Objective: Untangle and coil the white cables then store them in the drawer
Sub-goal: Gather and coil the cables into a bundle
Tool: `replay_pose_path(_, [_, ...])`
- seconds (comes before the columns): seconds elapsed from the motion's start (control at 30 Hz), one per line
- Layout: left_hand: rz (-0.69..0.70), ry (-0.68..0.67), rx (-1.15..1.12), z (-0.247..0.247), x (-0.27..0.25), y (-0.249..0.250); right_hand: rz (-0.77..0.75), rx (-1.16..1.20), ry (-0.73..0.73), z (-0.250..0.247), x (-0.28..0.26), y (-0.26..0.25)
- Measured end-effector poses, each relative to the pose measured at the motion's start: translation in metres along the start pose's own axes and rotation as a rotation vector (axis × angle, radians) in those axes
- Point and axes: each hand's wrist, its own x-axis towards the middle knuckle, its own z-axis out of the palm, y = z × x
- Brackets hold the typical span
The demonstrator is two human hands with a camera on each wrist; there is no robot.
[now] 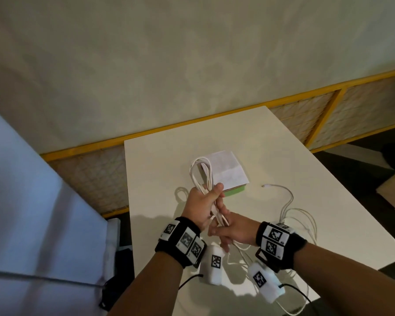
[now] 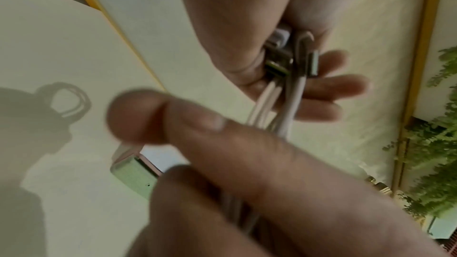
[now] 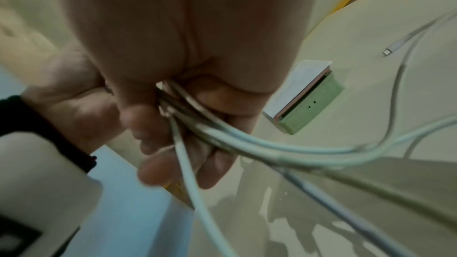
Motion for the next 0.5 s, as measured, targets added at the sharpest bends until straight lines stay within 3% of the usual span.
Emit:
replay_pose_path(0.17, [-0.003,0.039,-0.024,-0.006,-0.004,-0.005,0.144,-0.216,-0.064,-0.01,-0.008,0.007])
replay_pose_path(0.3, [-0.009,0.063,0.028,-0.015,-0.006,-0.009,0.295,-0.424,-0.025,-0.019,-0.013,0.016])
replay_pose_path(0.4, [-0.017,0.085,0.067,-0.022,-0.009,-0.016,0.271,-0.795,0.03,-0.027,-0.017,0.012])
replay_pose_path(0.5, [-0.046,0.126,0.062,-0.023,-0.012,-0.021,0.248,-1.017,0.123,-0.039,-0.022,0.002])
